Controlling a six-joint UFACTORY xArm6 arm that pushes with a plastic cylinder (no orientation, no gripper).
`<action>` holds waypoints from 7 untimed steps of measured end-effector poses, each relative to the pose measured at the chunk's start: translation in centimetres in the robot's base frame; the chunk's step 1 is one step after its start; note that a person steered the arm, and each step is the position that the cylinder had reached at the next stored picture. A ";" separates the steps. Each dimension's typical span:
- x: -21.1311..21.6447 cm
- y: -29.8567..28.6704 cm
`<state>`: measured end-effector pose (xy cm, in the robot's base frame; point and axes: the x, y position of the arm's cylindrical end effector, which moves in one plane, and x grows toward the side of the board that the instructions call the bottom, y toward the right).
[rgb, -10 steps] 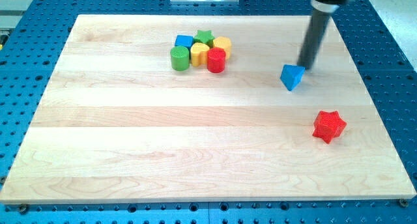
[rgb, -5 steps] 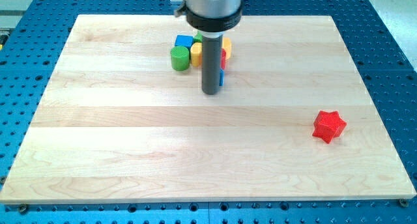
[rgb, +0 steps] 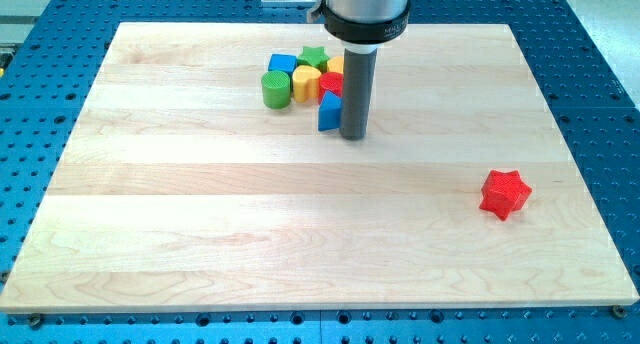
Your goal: Push the triangle into the group of blocks
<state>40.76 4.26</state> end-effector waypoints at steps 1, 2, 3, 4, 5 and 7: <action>-0.7 -0.7; -0.7 -1.5; -0.7 -2.4; -1.1 -2.8; -0.7 -2.9; 2.5 1.2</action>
